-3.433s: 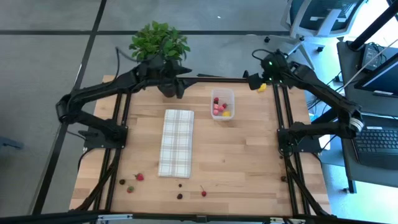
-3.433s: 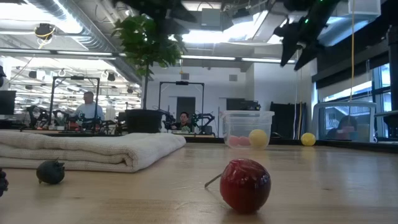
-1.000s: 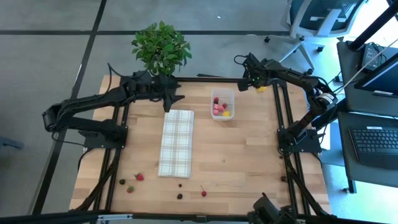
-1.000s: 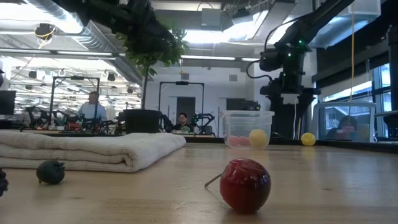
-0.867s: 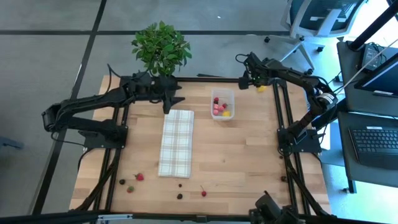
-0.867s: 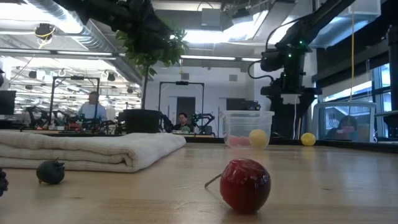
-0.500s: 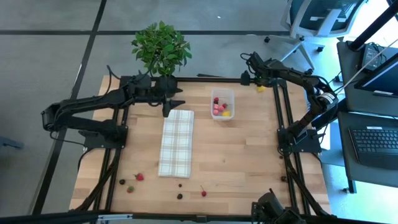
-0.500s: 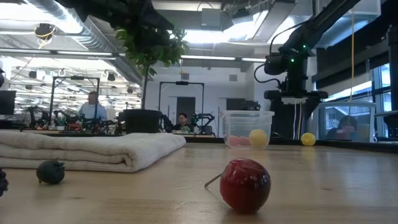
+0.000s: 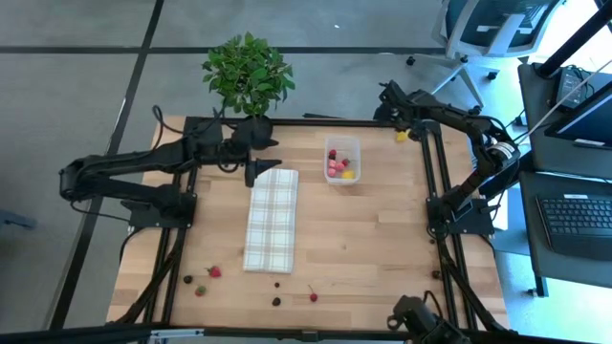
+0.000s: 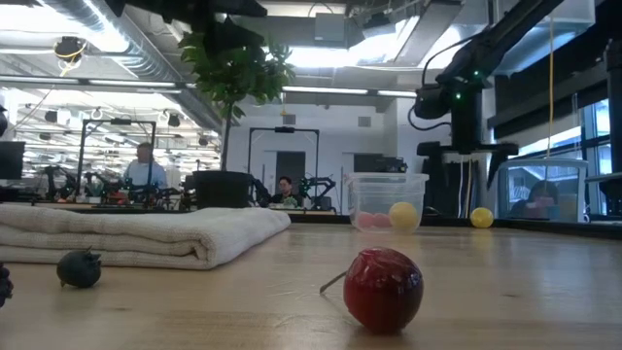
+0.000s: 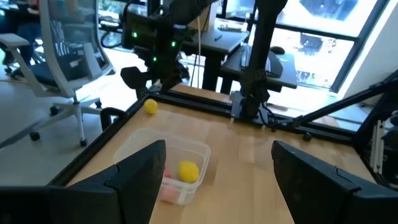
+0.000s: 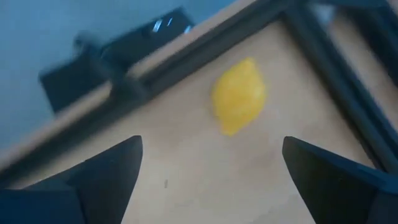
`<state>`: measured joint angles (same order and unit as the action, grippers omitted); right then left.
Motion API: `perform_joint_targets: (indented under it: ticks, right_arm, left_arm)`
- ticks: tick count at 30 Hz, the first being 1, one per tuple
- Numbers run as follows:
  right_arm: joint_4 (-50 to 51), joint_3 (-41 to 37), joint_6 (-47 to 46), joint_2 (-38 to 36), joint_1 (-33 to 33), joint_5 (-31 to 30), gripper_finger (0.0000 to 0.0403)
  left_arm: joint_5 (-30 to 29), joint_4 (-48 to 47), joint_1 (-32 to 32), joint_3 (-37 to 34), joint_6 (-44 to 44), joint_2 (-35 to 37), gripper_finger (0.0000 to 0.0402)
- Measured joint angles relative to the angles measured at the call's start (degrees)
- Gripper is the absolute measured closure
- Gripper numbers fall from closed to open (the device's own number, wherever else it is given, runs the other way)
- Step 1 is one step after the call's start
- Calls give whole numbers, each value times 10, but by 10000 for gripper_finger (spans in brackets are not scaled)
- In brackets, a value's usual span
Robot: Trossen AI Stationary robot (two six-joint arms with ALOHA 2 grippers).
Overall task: Pick and placing Produce into tupperware
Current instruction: Put the lemon into the transparent bin
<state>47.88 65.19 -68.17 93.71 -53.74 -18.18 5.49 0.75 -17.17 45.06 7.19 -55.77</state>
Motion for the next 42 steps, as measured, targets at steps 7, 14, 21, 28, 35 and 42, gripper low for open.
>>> perform_joint_targets:
  ticks: [7,14,21,28,35,42]
  right_arm:
    - [4,0,-69,0,-9,-43,17]
    - [5,0,-80,7,-35,-43,17]
    - [2,0,-92,47,-36,-33,17]
    - [-1,0,-98,82,-42,-27,17]
    - [-5,0,-98,114,-47,-19,17]
    - [-3,0,-94,125,-52,-15,17]
  left_arm:
    - [-32,0,20,0,1,4,117]
    - [-35,-1,23,0,1,4,117]
    - [-35,-1,23,0,1,4,117]
    - [-35,-3,22,0,1,4,117]
    - [-35,-3,22,0,1,4,117]
    - [-35,-3,22,0,1,4,117]
